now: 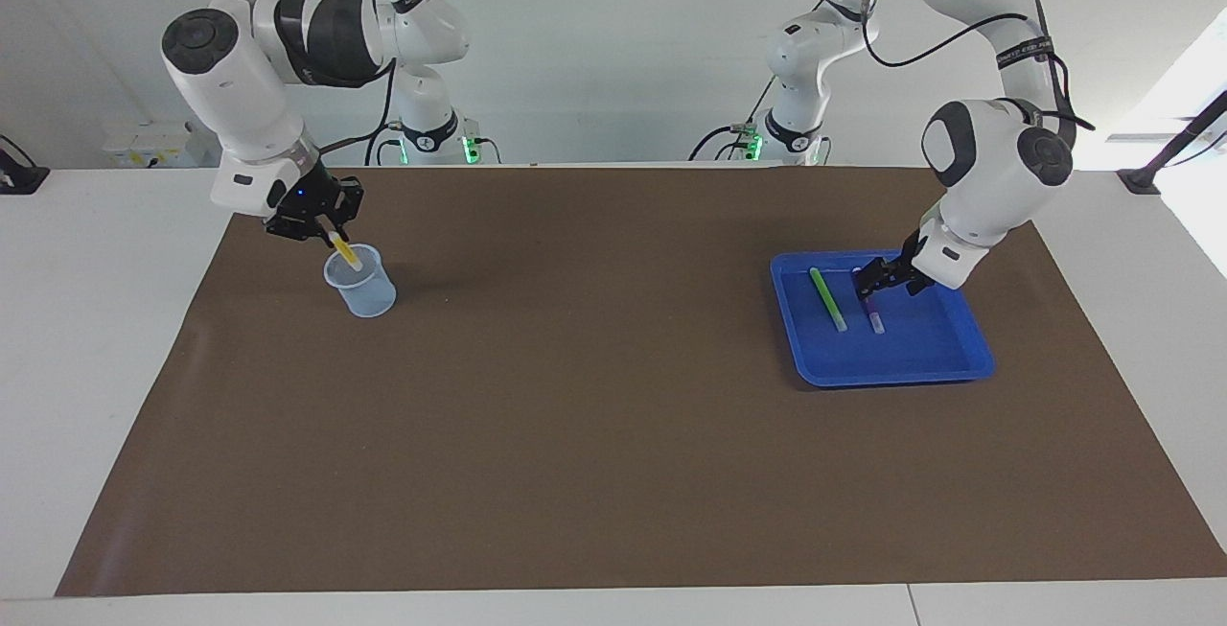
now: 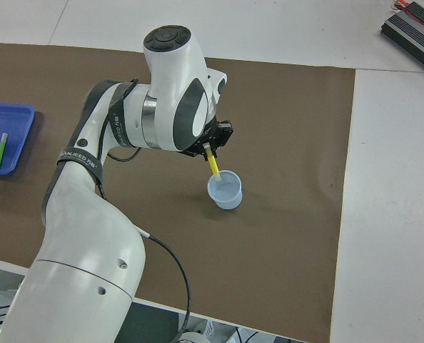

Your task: Transfer and insert pens with both arms

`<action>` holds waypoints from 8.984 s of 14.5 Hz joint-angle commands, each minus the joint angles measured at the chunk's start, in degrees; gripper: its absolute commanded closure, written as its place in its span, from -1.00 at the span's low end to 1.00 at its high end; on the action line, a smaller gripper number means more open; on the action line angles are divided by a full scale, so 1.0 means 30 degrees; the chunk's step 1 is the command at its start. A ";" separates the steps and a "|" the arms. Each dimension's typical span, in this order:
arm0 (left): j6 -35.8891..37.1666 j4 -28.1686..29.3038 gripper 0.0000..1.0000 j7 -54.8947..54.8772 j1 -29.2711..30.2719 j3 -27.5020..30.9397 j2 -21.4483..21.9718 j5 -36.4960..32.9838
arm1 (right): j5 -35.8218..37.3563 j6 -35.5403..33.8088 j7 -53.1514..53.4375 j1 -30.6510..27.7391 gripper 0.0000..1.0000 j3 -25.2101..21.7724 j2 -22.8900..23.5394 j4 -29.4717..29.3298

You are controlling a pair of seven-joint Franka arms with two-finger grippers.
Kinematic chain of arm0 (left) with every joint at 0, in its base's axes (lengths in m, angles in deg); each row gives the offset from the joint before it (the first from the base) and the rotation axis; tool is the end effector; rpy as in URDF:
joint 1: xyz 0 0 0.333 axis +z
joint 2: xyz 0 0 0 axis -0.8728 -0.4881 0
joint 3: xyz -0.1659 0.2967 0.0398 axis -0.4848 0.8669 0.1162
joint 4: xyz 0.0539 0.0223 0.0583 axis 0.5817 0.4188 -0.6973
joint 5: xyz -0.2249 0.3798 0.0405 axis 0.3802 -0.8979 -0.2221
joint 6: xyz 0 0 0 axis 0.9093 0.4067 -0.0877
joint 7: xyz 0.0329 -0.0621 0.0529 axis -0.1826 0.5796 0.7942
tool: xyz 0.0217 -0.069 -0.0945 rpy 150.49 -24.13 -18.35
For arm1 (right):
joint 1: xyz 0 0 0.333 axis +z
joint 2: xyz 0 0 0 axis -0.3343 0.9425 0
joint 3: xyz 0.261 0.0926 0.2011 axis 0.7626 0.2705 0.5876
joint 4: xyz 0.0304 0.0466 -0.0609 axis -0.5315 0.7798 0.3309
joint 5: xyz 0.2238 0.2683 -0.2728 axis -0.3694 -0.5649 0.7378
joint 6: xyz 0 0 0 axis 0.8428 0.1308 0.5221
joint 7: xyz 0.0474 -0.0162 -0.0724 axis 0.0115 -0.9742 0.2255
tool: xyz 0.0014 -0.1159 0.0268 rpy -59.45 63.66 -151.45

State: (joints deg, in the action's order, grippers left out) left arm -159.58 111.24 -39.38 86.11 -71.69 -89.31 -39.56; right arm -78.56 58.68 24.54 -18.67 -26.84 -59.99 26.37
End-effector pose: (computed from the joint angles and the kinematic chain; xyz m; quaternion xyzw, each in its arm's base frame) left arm 0.5925 -0.0169 0.3547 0.9982 -0.0108 -0.0502 0.0298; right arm 0.5558 -0.0209 0.4790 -0.9650 -0.2547 0.0622 0.0081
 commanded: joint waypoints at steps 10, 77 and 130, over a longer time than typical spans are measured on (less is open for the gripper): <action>-0.5190 0.3547 -0.98 -0.3645 0.0612 -0.0138 -0.0142 -0.1338 | 0.0273 0.2939 -0.0316 -0.0901 -1.00 0.0228 -0.0530 0.3153; 0.2718 -0.4304 1.00 3.0017 -0.2375 -0.6700 -0.0465 1.1523 | -2.2168 1.3779 1.4391 0.9792 -0.84 0.1136 -0.0735 0.3299; -0.0618 0.0703 -0.94 0.3386 0.3896 -0.6583 -0.1137 -0.3382 | 0.0713 0.1707 0.0123 -0.0782 1.00 0.0931 -0.1145 0.2797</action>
State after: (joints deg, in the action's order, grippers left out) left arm -158.35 110.79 -28.28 98.73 -91.29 -92.58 -45.79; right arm -77.43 62.06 25.86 -19.42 -24.62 -63.84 33.13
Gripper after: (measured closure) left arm 0.022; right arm 0.824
